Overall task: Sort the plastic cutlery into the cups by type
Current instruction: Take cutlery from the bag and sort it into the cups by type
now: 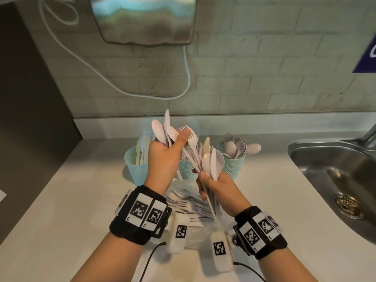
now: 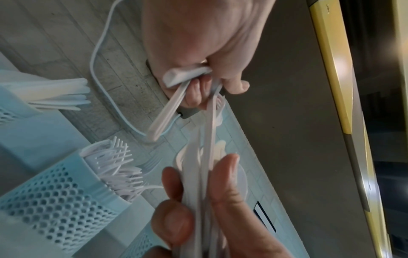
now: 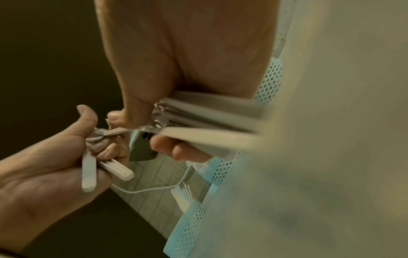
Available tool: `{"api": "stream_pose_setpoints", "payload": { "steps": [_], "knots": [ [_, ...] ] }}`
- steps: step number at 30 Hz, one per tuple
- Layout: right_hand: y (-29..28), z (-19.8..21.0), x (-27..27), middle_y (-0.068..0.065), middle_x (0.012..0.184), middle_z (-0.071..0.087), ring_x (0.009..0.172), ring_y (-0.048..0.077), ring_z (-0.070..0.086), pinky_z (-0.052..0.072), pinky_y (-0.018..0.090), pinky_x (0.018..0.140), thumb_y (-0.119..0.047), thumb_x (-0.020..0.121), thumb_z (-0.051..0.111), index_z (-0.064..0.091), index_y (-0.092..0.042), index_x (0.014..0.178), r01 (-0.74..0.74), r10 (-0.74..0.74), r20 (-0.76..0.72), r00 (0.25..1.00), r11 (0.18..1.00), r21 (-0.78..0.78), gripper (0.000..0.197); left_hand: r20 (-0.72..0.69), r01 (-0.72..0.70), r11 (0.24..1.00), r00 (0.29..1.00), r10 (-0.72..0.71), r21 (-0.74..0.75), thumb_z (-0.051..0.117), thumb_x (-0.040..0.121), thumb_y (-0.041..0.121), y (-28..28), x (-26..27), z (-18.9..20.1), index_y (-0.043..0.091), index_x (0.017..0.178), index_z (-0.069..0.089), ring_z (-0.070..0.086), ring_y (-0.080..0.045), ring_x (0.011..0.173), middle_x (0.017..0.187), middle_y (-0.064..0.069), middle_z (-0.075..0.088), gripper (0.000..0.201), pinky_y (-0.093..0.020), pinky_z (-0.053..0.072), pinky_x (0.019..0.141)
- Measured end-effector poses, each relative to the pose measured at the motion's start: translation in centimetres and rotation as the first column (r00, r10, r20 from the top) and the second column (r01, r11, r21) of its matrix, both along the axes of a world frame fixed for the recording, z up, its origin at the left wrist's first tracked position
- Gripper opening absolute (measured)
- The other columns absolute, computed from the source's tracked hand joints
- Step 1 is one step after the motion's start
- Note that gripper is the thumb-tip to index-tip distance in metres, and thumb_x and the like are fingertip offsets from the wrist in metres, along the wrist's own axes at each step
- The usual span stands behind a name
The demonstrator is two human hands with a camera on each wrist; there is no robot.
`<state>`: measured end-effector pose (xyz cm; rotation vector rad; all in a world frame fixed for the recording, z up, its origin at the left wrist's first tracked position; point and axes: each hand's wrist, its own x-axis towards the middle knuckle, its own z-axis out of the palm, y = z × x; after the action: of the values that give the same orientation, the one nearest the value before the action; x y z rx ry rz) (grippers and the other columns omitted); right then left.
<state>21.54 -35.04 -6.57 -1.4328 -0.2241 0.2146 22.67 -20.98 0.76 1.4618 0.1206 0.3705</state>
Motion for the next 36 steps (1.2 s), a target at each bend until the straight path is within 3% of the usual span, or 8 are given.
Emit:
{"api": "stream_pose_setpoints", "payload": {
  "steps": [3, 8, 12, 17, 21, 25, 31, 36],
  "knots": [
    [0.0, 0.2, -0.2, 0.005, 0.067, 0.057, 0.052, 0.015, 0.055, 0.051, 0.031, 0.058, -0.038, 0.080, 0.060, 0.058, 0.004, 0.095, -0.009, 0.009, 0.010, 1.000, 1.000, -0.016, 0.045, -0.069, 0.070, 0.996, 0.995, -0.066, 0.061, 0.073, 0.079, 0.029, -0.2, 0.0, -0.3, 0.006, 0.078, 0.070, 0.070, -0.020, 0.069, 0.073, -0.012, 0.072, 0.023, -0.034, 0.056, 0.066],
    [0.2, 0.3, -0.3, 0.005, 0.066, 0.059, 0.053, 0.017, 0.056, 0.052, 0.031, 0.059, -0.036, 0.080, 0.060, 0.057, -0.001, 0.095, -0.004, 0.004, -0.006, 1.000, 1.000, -0.003, 0.039, -0.118, 0.177, 0.981, 0.979, -0.166, 0.081, 0.070, 0.082, 0.024, -0.7, -0.3, -0.5, 0.011, 0.089, 0.073, 0.064, -0.001, 0.057, 0.073, 0.000, 0.071, 0.014, -0.012, 0.044, 0.048],
    [-0.1, 0.2, -0.1, 0.005, 0.063, 0.057, 0.051, 0.018, 0.054, 0.051, 0.030, 0.056, -0.034, 0.084, 0.061, 0.058, -0.006, 0.083, 0.066, -0.066, -0.019, 0.998, 0.998, -0.012, 0.028, -0.062, 0.084, 0.996, 0.995, -0.082, 0.036, 0.068, 0.084, 0.029, -0.8, -0.3, -0.7, 0.016, 0.072, 0.067, 0.055, 0.001, 0.046, 0.051, 0.010, 0.061, 0.018, -0.013, 0.041, 0.047],
    [-0.5, 0.0, 0.1, 0.005, 0.061, 0.053, 0.050, 0.018, 0.051, 0.048, 0.030, 0.054, -0.025, 0.092, 0.059, 0.056, -0.007, 0.079, 0.111, -0.110, 0.011, 0.994, 0.991, -0.078, 0.022, 0.072, -0.052, 0.998, 0.996, 0.055, -0.044, 0.061, 0.088, 0.038, -0.3, 0.0, -0.4, 0.013, 0.063, 0.062, 0.058, -0.012, 0.059, 0.062, -0.005, 0.061, 0.035, -0.030, 0.050, 0.066],
    [-0.5, -0.1, 0.0, 0.008, 0.072, 0.060, 0.051, 0.017, 0.051, 0.047, 0.028, 0.051, -0.024, 0.093, 0.057, 0.060, -0.008, 0.085, 0.108, -0.109, -0.002, 0.994, 0.993, -0.046, 0.017, 0.083, 0.035, 0.996, 0.996, -0.027, -0.088, 0.057, 0.084, 0.050, -0.3, -0.1, 0.0, 0.021, 0.044, 0.050, 0.048, -0.015, 0.039, 0.042, 0.000, 0.048, 0.049, -0.029, 0.042, 0.048],
    [-0.9, 0.4, 0.1, 0.006, 0.068, 0.059, 0.050, 0.015, 0.050, 0.047, 0.029, 0.053, -0.025, 0.094, 0.055, 0.059, -0.008, 0.085, 0.142, -0.142, 0.011, 0.990, 0.989, -0.044, 0.019, -0.011, 0.080, 0.995, 0.997, -0.080, -0.064, 0.070, 0.079, 0.040, -0.8, 0.2, -0.1, 0.021, 0.055, 0.046, 0.034, -0.005, 0.033, 0.040, 0.009, 0.037, 0.039, -0.020, 0.029, 0.038],
    [-4.7, 1.4, 0.4, 0.005, 0.059, 0.056, 0.052, 0.018, 0.051, 0.046, 0.028, 0.056, -0.029, 0.094, 0.055, 0.060, -0.005, 0.077, 0.336, -0.334, 0.064, 0.941, 0.941, -0.037, 0.030, 0.012, 0.236, 0.968, 0.972, -0.236, -0.088, 0.062, 0.089, 0.031, -3.2, 3.0, 1.1, 0.015, 0.068, 0.054, 0.032, -0.010, 0.045, 0.049, 0.005, 0.035, 0.028, -0.022, 0.030, 0.047],
    [-8.0, 2.2, 0.6, 0.005, 0.060, 0.055, 0.053, 0.017, 0.051, 0.047, 0.024, 0.056, -0.031, 0.093, 0.055, 0.058, -0.005, 0.079, 0.456, -0.458, 0.076, 0.886, 0.889, 0.045, 0.030, 0.057, 0.224, 0.974, 0.973, -0.222, -0.032, 0.063, 0.089, 0.031, -7.4, 7.6, 1.6, 0.015, 0.061, 0.055, 0.043, -0.010, 0.048, 0.051, 0.002, 0.046, 0.033, -0.022, 0.041, 0.057]
  ]
}}
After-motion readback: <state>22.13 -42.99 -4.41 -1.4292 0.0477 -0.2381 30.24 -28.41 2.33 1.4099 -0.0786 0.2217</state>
